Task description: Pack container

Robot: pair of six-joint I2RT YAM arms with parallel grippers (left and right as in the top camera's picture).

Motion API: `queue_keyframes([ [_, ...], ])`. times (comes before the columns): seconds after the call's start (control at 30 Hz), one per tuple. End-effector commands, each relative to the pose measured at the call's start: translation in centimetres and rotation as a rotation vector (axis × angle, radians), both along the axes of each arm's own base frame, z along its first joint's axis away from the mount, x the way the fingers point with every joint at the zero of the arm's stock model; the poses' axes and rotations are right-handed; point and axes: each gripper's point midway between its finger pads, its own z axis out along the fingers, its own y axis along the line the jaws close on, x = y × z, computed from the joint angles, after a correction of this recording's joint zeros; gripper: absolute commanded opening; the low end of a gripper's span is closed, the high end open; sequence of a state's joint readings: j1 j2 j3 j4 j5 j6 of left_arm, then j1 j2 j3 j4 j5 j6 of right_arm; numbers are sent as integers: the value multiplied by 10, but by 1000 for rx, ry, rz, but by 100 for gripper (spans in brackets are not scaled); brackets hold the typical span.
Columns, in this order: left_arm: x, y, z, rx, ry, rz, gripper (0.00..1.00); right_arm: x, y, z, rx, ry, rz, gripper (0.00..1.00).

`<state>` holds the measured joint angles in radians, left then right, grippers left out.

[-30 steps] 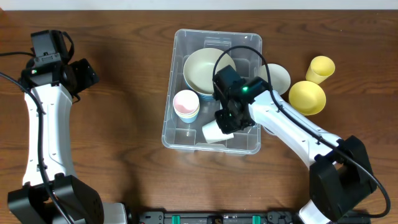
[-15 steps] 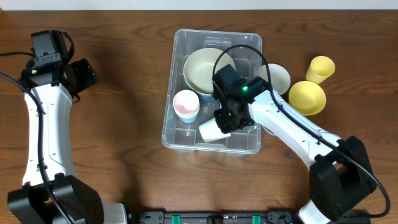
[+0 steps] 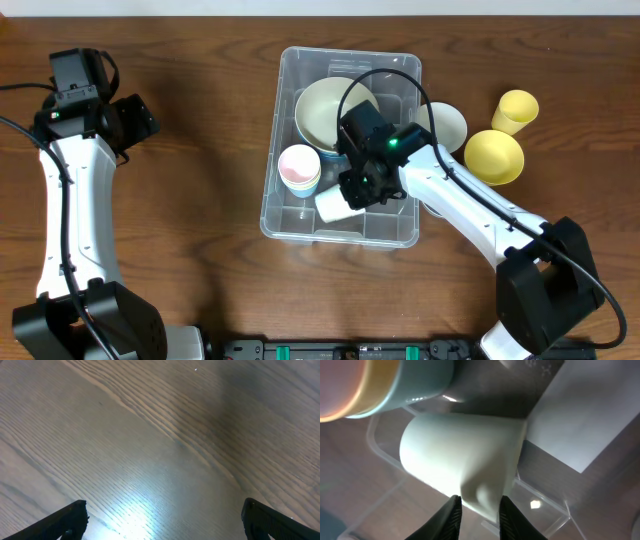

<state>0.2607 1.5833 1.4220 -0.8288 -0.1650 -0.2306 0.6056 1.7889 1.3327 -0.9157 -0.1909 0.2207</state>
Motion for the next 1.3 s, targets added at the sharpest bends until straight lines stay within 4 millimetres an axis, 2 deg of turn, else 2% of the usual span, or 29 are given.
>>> queue_keyframes([
  [0.0,2,4,18,26,-41,1,98,-5,6,-4,13,13,42,26],
  [0.33,2,4,18,26,-41,1,98,-6,7,-4,14,8,68,26],
  [0.5,2,4,18,26,-41,1,98,-10,3,-6,4,36,27,26],
  [0.73,2,4,18,26,-41,1,98,-16,-1,-21,-3,57,0,26],
  [0.87,2,4,18,26,-41,1,98,-19,5,-28,41,64,6,26],
  [0.93,2,4,18,26,-41,1,98,-18,10,-27,65,64,10,22],
  [1.0,2,4,18,26,-41,1,98,-16,12,-27,74,55,11,7],
  [1.03,2,4,18,26,-41,1,98,-15,12,-26,76,52,11,3],
  [1.27,2,4,18,26,-41,1,98,-17,14,-26,86,60,22,1],
])
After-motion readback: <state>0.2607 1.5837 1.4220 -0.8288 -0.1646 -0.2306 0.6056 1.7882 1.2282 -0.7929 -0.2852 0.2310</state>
